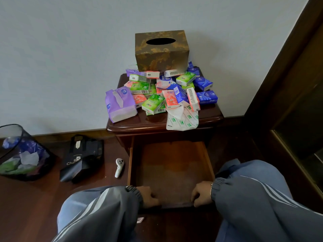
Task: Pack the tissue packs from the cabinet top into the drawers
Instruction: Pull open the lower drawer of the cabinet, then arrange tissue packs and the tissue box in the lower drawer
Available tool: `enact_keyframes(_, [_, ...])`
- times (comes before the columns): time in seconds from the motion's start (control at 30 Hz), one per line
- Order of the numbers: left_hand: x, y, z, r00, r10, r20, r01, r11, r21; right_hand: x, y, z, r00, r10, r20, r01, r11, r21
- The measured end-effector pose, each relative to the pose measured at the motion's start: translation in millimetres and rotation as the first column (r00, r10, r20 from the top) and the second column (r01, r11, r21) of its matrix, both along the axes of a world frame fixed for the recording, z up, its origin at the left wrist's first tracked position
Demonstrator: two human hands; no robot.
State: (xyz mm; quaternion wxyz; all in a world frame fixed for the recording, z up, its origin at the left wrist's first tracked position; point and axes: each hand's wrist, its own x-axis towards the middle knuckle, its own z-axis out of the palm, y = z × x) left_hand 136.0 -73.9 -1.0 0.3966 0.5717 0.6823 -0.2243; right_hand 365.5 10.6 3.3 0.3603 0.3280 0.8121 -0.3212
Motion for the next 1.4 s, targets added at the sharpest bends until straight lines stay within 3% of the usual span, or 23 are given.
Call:
enact_keyframes(0.3, [0.6,2.8,2.1,0.997,0.031,0.074,-0.038,0.995,0.096,2.3,0.9,-7.0,0.993,-0.043,-0.113,0.044,0.999,0.008])
enact_keyframes(0.4, [0.6,15.0,16.6,0.991,0.039,0.126,-0.067,0.971,0.228,-0.7,6.8,5.3,0.968,-0.053,-0.245,0.073,0.994,0.077])
enact_keyframes(0.53, [-6.1,37.1,56.3,0.968,0.017,0.249,-0.136,0.874,0.467,2.2,22.3,42.9,0.892,-0.099,-0.440,0.190,0.968,0.167])
enact_keyframes(0.6, [-10.7,47.3,80.6,0.950,-0.004,0.312,-0.186,0.796,0.576,8.5,29.7,67.7,0.798,-0.135,-0.587,0.284,0.944,0.170])
enact_keyframes(0.7, [-18.5,62.9,115.5,0.932,-0.049,0.360,-0.279,0.537,0.796,20.2,43.3,106.5,0.570,-0.161,-0.806,0.467,0.870,0.157])
enact_keyframes(0.77, [-23.1,76.9,135.5,0.934,-0.053,0.352,-0.308,0.372,0.875,25.4,59.2,127.9,0.440,-0.127,-0.889,0.602,0.776,0.187])
enact_keyframes(0.87, [-29.2,107.0,154.8,0.933,0.030,0.360,-0.356,0.237,0.904,24.5,90.2,148.0,0.341,-0.027,-0.940,0.785,0.558,0.268])
enact_keyframes(0.93, [-30.7,130.3,159.5,0.951,0.075,0.301,-0.310,0.246,0.918,17.4,112.0,155.1,0.378,0.020,-0.925,0.828,0.439,0.348])
enact_keyframes(1.0, [-30.2,151.6,158.9,0.971,0.104,0.216,-0.239,0.325,0.915,6.1,131.0,155.8,0.497,0.005,-0.868,0.794,0.400,0.457])
enact_keyframes(1.07, [-28.6,168.0,154.2,0.986,0.136,0.096,-0.145,0.427,0.893,-6.9,143.3,152.0,0.568,-0.032,-0.822,0.753,0.424,0.503])
enact_keyframes(1.17, [-27.6,182.5,142.4,0.981,0.163,-0.105,-0.003,0.556,0.831,-22.5,149.1,139.6,0.600,-0.087,-0.795,0.721,0.489,0.491])
enact_keyframes(1.27, [-27.9,189.7,133.3,0.971,0.166,-0.174,0.053,0.557,0.829,-29.6,148.0,124.2,0.656,-0.102,-0.748,0.669,0.536,0.514])
enact_keyframes(1.4, [-30.3,195.6,132.6,0.984,0.123,-0.127,0.038,0.555,0.831,-30.5,146.8,114.7,0.595,-0.096,-0.798,0.700,0.549,0.456])
